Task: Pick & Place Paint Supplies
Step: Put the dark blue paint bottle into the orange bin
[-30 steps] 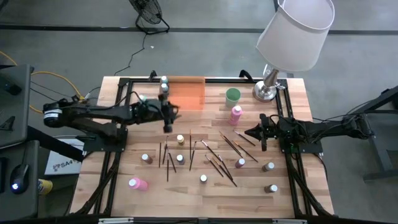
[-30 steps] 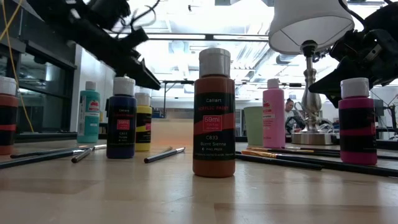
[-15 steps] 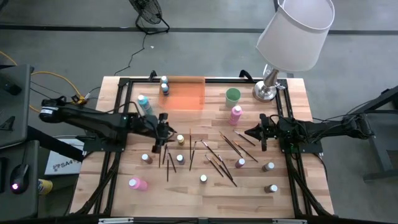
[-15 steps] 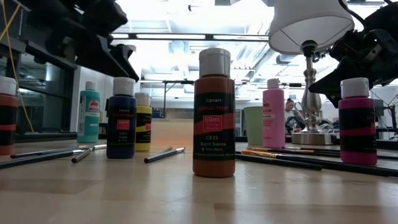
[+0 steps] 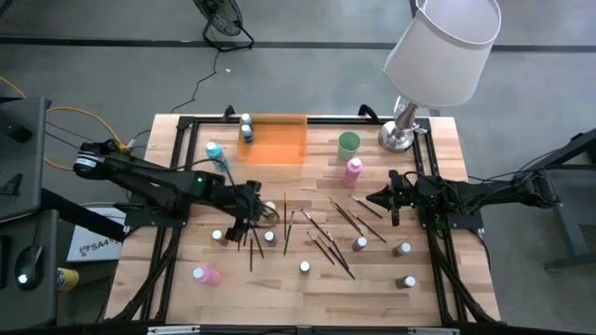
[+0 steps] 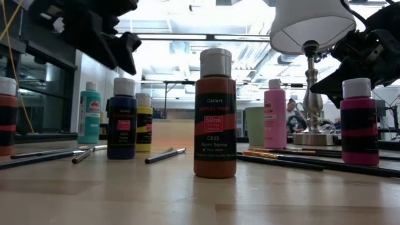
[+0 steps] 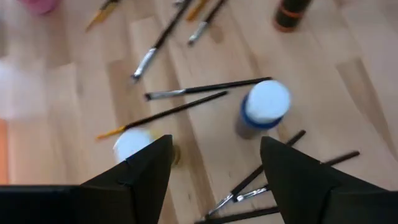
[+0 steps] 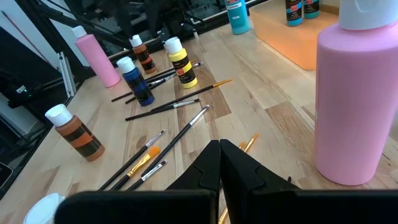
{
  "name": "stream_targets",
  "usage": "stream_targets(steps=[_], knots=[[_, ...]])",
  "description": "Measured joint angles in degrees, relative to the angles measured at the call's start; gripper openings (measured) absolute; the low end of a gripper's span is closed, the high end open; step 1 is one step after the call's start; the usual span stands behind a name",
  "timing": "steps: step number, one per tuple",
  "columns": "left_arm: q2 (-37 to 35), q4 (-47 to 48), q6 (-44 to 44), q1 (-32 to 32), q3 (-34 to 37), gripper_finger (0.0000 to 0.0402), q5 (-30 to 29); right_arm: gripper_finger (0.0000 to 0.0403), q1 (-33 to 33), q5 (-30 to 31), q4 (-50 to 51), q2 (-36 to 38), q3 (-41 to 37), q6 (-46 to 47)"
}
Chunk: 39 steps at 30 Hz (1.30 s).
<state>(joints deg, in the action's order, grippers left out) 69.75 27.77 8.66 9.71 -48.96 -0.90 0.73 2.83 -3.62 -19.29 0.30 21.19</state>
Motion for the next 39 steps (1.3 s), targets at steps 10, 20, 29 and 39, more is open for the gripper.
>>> stream_targets(steps=[10, 20, 29, 39], knots=[[10.1, 5.6, 10.4, 2.8, -9.6, 0.0242, 5.5, 0.0002, 0.0, 0.0, 0.0, 0.0, 0.0, 0.0], [17.9, 10.1, 11.0, 2.7, -14.9, 0.0242, 5.9, 0.0002, 0.0, 0.0, 0.2, 0.0, 0.0, 0.0], [21.0, 11.6, 11.1, 2.7, -17.3, 0.0242, 5.9, 0.0002, 0.0, 0.0, 0.1, 0.0, 0.0, 0.0], [21.6, 11.3, 10.6, 2.7, -17.2, 0.0241, 5.9, 0.0002, 0.0, 0.0, 0.0, 0.0, 0.0, 0.0]])
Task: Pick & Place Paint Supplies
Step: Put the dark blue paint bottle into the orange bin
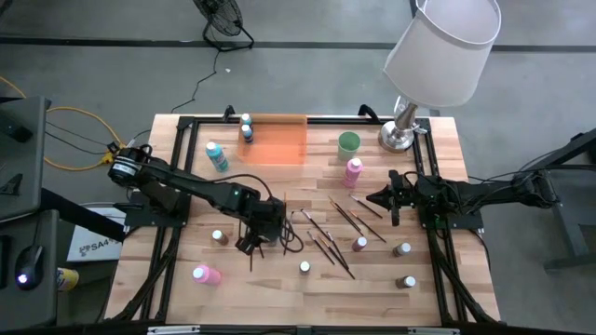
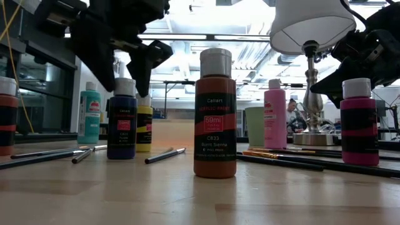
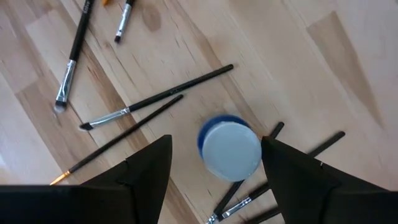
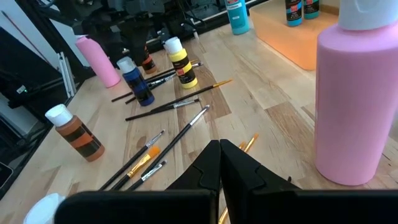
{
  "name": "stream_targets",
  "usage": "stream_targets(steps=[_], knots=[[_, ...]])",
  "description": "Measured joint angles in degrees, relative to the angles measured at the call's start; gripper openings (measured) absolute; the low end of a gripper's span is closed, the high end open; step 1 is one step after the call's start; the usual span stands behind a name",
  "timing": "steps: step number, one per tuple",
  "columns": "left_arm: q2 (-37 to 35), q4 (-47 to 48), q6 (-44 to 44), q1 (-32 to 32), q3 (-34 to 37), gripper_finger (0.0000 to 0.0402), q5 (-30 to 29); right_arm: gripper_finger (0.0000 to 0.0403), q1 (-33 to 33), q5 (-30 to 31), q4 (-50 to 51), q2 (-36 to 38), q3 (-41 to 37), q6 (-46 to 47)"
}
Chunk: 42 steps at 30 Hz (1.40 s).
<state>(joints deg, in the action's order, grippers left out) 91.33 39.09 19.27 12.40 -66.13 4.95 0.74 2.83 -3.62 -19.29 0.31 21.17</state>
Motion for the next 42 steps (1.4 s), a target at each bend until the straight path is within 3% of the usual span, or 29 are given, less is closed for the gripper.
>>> stream_targets(steps=[15, 23, 28, 31, 37, 42], knots=[[0.0, 0.0, -0.1, 0.0, 0.0, 0.0117, 1.5, 0.0002, 0.0, 0.0, 0.0, 0.0, 0.0, 0.0], [0.0, -0.2, -1.6, 0.0, -0.2, 0.0120, 1.6, 0.0002, 0.0, 0.0, 0.0, 0.0, 0.0, 0.0], [-2.4, 5.0, -3.5, 0.0, -4.2, 0.0116, 1.4, 0.0002, 0.0, 0.0, 0.0, 0.0, 0.0, 0.0], [-5.0, 10.9, -5.7, 0.0, -6.1, 0.0116, -3.8, 0.0002, 0.0, 0.0, 0.0, 0.0, 0.0, 0.0], [-11.5, 19.4, -13.8, -0.8, -7.5, 0.0116, -20.8, 0.0002, 0.0, 0.0, 0.1, 0.0, 0.0, 0.0], [-16.3, 23.3, -19.4, -4.1, -7.4, 0.0116, -27.8, 0.0002, 0.0, 0.0, 0.0, 0.0, 0.0, 0.0]])
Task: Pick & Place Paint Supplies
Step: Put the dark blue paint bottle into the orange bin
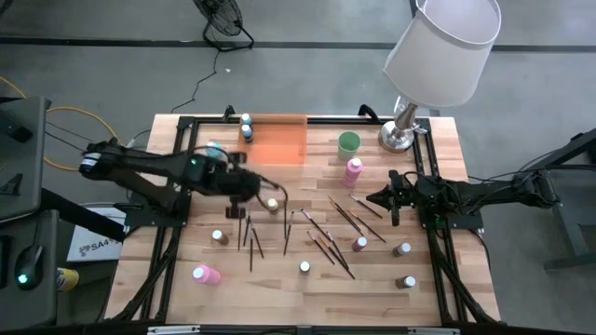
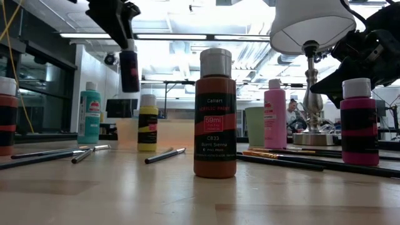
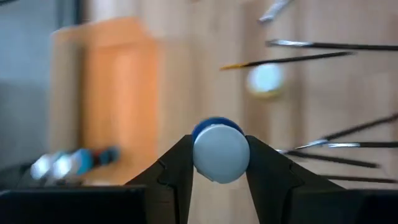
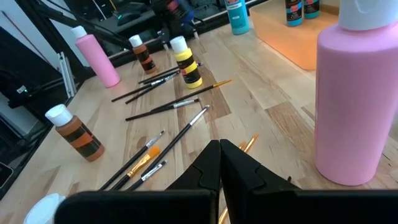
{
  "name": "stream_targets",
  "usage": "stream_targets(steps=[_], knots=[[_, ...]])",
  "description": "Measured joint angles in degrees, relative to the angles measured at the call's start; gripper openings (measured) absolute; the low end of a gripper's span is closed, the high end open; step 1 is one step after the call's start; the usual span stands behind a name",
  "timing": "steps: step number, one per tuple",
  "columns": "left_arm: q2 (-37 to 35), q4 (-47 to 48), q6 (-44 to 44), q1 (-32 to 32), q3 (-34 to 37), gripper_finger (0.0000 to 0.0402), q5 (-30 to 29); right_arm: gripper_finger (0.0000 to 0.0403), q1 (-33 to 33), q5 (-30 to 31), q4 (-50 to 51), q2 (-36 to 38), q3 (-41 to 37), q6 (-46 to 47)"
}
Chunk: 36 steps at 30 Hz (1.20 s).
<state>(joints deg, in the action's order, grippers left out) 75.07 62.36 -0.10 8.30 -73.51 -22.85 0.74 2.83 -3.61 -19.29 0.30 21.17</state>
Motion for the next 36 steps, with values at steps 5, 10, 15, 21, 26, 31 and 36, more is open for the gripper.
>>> stream_targets(steps=[5, 10, 15, 21, 26, 31, 36], knots=[[-1.6, 1.8, -3.3, -6.8, 0.0, 0.0116, -6.0, 0.0002, 0.0, 0.0, 0.1, 0.0, 0.0, 0.0], [0.5, -0.5, -4.7, -14.8, 0.0, 0.0116, -12.7, 0.0002, 0.0, 0.0, 0.1, 0.0, 0.0, 0.0], [4.2, -5.6, -4.6, -20.4, 0.0, 0.0116, -12.6, 0.0002, 0.0, 0.0, 0.0, 0.0, 0.0, 0.0], [7.9, -9.0, -4.3, -24.3, 0.1, 0.0116, -8.8, 0.0002, 0.0, 0.0, 0.0, 0.0, 0.0, 0.0], [9.8, -10.9, -4.9, -26.9, 0.1, 0.0116, -8.6, 0.0002, 0.0, 0.0, 0.0, 0.0, 0.0, 0.0], [11.9, -14.1, -5.8, -29.1, 0.1, 0.0116, -3.7, 0.0002, 0.0, 0.0, 0.0, 0.0, 0.0, 0.0], [14.0, -15.2, -6.4, -31.4, 0.1, 0.0116, -0.9, 0.0002, 0.0, 0.0, 0.0, 0.0, 0.0, 0.0]])
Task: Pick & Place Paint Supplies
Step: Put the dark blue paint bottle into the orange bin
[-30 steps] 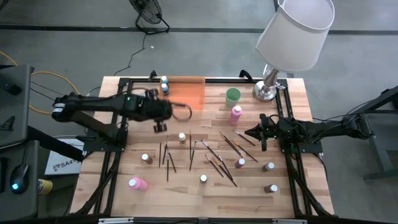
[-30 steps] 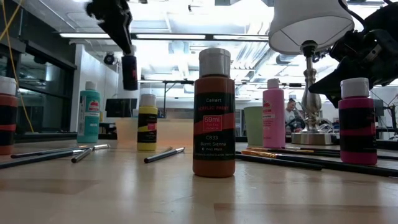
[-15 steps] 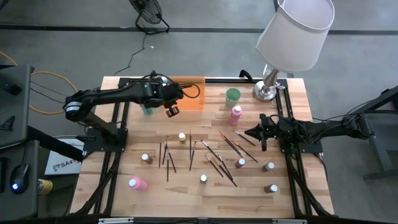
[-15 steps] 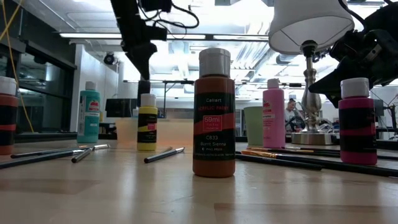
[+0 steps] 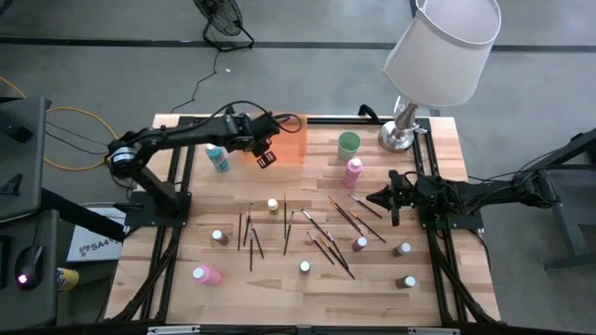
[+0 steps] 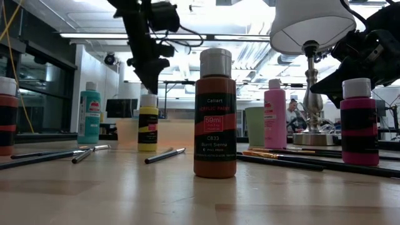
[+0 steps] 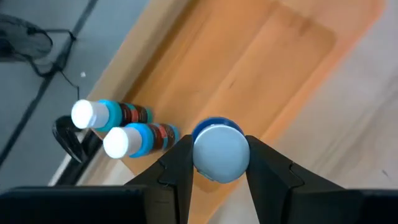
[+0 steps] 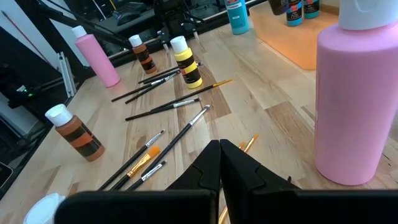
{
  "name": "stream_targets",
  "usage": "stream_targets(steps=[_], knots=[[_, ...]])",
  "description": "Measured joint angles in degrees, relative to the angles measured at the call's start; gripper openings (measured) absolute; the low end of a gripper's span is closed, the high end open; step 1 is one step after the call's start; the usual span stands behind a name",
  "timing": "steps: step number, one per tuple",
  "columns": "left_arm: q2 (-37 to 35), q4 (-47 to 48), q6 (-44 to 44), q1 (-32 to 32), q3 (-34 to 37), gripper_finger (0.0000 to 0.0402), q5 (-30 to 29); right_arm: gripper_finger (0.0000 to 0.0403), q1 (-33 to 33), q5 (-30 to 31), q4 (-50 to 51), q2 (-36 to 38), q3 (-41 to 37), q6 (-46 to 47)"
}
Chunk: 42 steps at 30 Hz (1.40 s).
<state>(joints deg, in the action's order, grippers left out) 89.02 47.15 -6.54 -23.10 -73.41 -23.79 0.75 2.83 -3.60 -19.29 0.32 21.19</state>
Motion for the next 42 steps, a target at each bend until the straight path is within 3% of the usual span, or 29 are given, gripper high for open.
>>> stream_targets(steps=[12, 25, 42], knots=[[-0.5, -10.5, -2.7, -6.9, 11.5, 0.0116, 6.7, 0.0002, 0.0, 0.0, 0.0, 0.0, 0.0, 0.0], [-0.6, -10.1, -6.0, -12.9, 12.0, 0.0116, 9.5, 0.0002, 0.0, 0.0, 0.0, 0.0, 0.0, 0.0], [-2.0, -5.8, -12.9, -14.5, 12.2, 0.0126, 9.7, 0.0002, 0.0, 0.0, 0.0, 0.0, 0.0, 0.0]])
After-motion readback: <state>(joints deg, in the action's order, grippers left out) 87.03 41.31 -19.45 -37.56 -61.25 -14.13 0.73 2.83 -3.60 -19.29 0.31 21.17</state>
